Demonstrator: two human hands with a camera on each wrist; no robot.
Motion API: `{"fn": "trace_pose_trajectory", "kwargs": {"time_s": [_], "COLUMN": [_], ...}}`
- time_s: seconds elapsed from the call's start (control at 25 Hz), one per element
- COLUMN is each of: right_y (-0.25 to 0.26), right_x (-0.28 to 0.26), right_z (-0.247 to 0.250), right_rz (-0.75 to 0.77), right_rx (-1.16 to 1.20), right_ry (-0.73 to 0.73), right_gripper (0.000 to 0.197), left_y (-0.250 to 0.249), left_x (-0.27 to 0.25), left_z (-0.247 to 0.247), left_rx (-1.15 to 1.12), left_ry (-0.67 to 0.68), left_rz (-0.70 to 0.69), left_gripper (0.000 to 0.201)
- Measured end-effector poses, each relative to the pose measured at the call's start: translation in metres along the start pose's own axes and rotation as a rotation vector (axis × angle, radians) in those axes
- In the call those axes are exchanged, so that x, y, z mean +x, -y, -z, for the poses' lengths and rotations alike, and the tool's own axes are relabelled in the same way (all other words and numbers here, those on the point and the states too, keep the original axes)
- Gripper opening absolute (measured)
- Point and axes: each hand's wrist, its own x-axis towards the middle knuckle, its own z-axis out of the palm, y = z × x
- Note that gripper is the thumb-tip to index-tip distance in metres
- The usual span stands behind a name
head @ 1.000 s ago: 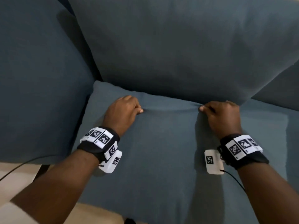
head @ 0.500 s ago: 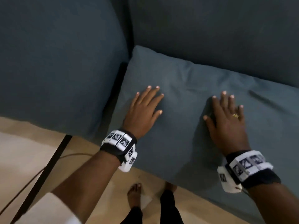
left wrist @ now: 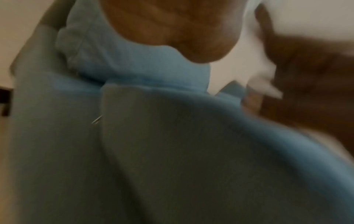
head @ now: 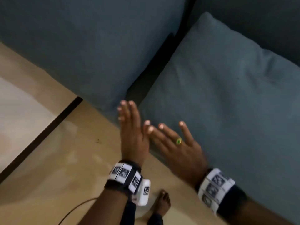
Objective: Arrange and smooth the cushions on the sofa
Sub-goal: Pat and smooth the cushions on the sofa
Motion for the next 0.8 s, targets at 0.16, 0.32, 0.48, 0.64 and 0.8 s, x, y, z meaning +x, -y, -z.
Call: {"fn": "trace_pose_trajectory", "kwargs": {"time_s": [0.16,0.32,0.48,0.64,0.8], "right_y": [0.005,0.003,0.003,-0.025,-0.014], "right_x": [-0.008,-0.037,-0.058,-0.088,-0.112], "right_z": [-0.014,-0.019,-0.021,-0.033,-0.033], "right_rz": [-0.015,-0.047,-0.095,0.002,-0.079], "right_rx": [0.0,-0.02,0.039,-0.063,0.061], "right_ry": [0.14,0.036,-0.028,0.051,-0.117], "right_gripper": [0.08,0.075,0.068,0.077,0.067], "left_y": [0.04,0.022,0.023,-0.001,-0.015], "left_x": [0.003,-0.014,-0.02,-0.029,-0.023], "left_z": [-0.019,-0.03,-0.028,-0.051,-0.045], "left_rx": [0.031,0.04,0.042,0.201,0.169], "left_ry": [0.01,0.068,-0.027,0.125,-0.009], "left_rz": [0.04,-0.042,-0.019,-0.265,-0.312], "left_gripper": [0.07,0.069,0.076,0.079,0.085]}}
